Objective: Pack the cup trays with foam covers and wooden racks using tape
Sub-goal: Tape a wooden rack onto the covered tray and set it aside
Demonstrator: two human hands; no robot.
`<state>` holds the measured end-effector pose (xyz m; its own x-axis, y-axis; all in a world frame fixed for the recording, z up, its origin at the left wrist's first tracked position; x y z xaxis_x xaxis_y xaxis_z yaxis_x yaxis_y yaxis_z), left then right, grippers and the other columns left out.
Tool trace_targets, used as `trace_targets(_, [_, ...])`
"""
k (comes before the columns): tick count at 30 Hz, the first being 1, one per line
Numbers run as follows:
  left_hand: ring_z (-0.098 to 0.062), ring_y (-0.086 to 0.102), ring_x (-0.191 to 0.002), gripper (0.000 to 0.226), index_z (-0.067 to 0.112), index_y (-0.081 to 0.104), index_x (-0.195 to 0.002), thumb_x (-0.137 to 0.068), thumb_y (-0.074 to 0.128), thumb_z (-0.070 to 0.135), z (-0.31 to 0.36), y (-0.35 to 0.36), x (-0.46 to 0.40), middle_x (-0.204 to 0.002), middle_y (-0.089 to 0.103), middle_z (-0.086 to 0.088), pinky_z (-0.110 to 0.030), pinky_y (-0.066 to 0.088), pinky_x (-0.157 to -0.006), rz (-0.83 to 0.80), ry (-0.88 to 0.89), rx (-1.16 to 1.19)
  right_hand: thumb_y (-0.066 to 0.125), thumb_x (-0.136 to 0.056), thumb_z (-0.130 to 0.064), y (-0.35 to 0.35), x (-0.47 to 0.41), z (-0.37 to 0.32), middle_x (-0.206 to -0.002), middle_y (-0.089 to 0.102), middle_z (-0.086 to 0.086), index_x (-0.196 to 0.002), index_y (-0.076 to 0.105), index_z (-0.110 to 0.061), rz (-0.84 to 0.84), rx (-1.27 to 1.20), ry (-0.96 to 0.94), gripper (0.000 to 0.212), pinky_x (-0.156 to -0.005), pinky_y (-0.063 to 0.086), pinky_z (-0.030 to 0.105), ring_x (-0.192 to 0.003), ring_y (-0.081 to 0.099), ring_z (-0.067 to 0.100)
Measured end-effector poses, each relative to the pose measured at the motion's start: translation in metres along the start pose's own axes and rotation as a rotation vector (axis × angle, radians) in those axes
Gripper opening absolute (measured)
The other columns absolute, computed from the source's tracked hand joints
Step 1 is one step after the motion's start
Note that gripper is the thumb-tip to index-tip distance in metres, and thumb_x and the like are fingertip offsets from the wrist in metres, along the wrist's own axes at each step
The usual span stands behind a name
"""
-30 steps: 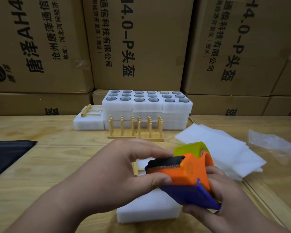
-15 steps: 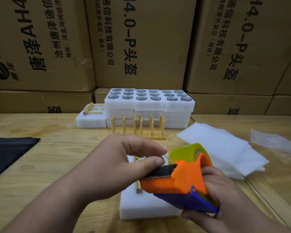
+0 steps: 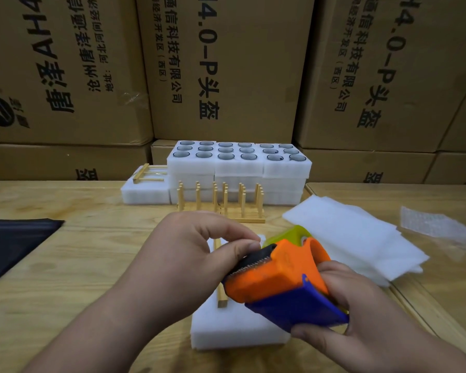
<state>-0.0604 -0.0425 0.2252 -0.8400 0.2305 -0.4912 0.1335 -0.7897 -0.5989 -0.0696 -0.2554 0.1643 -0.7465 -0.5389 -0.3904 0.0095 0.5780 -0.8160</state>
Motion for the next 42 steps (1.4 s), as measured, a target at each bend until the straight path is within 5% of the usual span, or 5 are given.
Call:
trace_targets(16, [0.006,0.068,-0.071,0.009,0.037,0.076,-0.073,-0.081,0.075,0.034,-0.004,-0.03,0.007,-0.071,0.072,0.022,-0.005,0.047,-0.063,0.288,-0.053,0.052,0.069,-0.078,-0.074,-0.015,0.005,0.022,-0.095,0.068,-0.022,-0.104,0.064,-0.05,0.013,-0.073,0.168,0.037,-0.065,0.05,0.012,-0.09,0.066,0.005])
trace_targets(23, [-0.021,0.075,-0.08,0.014,0.036,0.078,-0.08,-0.072,0.077,0.048,-0.041,-0.043,0.003,-0.075,0.077,0.003,-0.053,0.059,-0.087,0.26,-0.281,0.258,0.072,-0.062,-0.082,-0.029,0.009,0.032,-0.089,0.075,-0.013,-0.104,0.066,-0.042,0.004,-0.121,0.316,0.058,-0.066,0.055,0.024,-0.08,0.071,0.008])
trace_targets(30, [-0.023,0.074,-0.07,0.011,0.019,0.079,-0.068,-0.069,0.079,0.031,-0.058,-0.044,-0.009,-0.069,0.074,-0.008,-0.028,0.062,-0.066,0.298,-0.394,0.483,0.075,-0.064,-0.052,-0.04,-0.01,0.025,-0.075,0.069,0.003,-0.084,0.068,-0.027,-0.019,-0.218,0.332,0.032,-0.055,0.047,0.022,-0.062,0.063,0.011])
trace_targets(36, [-0.019,0.067,-0.057,0.04,0.009,0.077,-0.071,-0.053,0.085,0.044,-0.075,-0.029,-0.014,-0.066,0.068,-0.008,-0.027,0.057,-0.056,0.154,-0.573,0.668,0.058,-0.045,-0.098,-0.04,-0.018,0.037,-0.051,0.058,-0.001,-0.054,0.062,-0.025,0.125,-0.344,0.485,0.073,-0.044,0.035,0.014,-0.044,0.052,0.005])
trace_targets(42, [-0.017,0.06,-0.053,0.036,0.007,0.077,-0.07,-0.06,0.083,0.041,-0.097,-0.019,-0.012,-0.067,0.067,-0.008,-0.024,0.056,-0.054,0.225,-0.618,0.695,0.065,-0.052,-0.082,-0.045,-0.031,0.044,-0.052,0.064,0.002,-0.054,0.065,-0.023,0.073,-0.324,0.506,0.059,-0.042,0.038,0.016,-0.044,0.056,0.009])
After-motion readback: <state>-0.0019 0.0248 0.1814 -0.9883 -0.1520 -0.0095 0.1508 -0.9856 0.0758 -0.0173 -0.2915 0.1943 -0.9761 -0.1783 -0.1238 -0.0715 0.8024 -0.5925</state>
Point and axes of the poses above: each hand's wrist, its own x-axis away from the middle knuckle, its own y-axis out of the palm, z = x × y, the point moved 6 cm from there along -x, towards the middle knuckle
